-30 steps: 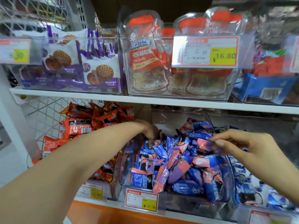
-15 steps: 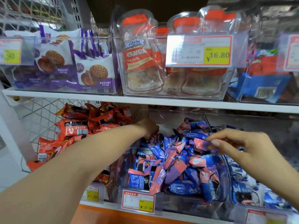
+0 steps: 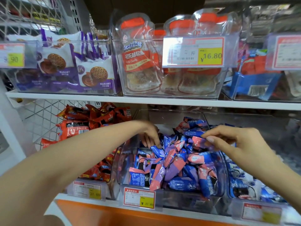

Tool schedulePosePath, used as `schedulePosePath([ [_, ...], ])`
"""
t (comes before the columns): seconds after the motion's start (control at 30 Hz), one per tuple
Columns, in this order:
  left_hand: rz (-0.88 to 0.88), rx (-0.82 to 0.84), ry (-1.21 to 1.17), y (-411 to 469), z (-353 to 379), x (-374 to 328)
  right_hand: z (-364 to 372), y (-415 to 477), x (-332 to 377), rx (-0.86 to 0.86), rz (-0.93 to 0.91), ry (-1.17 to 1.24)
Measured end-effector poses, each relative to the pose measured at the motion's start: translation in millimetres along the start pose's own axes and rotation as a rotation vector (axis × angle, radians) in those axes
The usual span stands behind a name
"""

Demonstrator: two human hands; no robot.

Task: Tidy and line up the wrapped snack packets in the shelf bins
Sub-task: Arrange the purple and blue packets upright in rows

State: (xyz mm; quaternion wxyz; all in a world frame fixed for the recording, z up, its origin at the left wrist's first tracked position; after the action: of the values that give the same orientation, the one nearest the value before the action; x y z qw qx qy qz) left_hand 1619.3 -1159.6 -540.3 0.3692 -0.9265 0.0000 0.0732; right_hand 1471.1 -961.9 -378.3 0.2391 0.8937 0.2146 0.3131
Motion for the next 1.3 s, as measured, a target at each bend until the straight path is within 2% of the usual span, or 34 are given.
schedulePosePath([
  [0.33,-0.019,-0.076,-0.264,-10,8,6,14,15,0,-0.006,-0.032,-0.063],
  [0.5,0.04,-0.128,-0.353,-36,-9,14,38,23,-2,0.082,-0.046,-0.183],
  [0.67,0.211,-0.353,-0.41,-87,-43,33,59,31,6,0.125,-0.112,-0.181],
  [0.8,0.436,-0.408,-0.647,-127,-44,56,67,48,15,0.039,-0.04,0.033],
  [0.93,0.593,-0.418,-0.756,-149,-35,64,107,71,23,0.223,0.037,0.195],
  [1.03,0.584,-0.502,-0.807,-153,-41,77,119,85,24,0.264,0.067,0.209],
  [1.1,0.524,-0.66,-0.733,-156,-52,94,117,100,15,0.238,0.098,0.123],
  [1.2,0.436,-0.863,-0.678,-163,-66,122,130,123,-5,0.253,0.195,0.151],
  [1.3,0.417,-0.923,-0.661,-165,-71,132,153,136,-20,0.371,0.222,-0.117],
])
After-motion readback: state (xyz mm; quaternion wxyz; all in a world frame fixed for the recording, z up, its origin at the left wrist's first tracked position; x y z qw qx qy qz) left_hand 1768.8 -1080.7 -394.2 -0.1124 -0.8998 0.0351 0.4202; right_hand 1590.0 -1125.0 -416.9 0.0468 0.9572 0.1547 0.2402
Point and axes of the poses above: each hand's wrist, its own y-axis towards the middle knuckle, its own z-axis out of the palm, x = y × z, the point moved 10 cm from there along y, towards the middle knuckle, and after that the axes turned 14 degrees about -z, right-handed, at the moved point
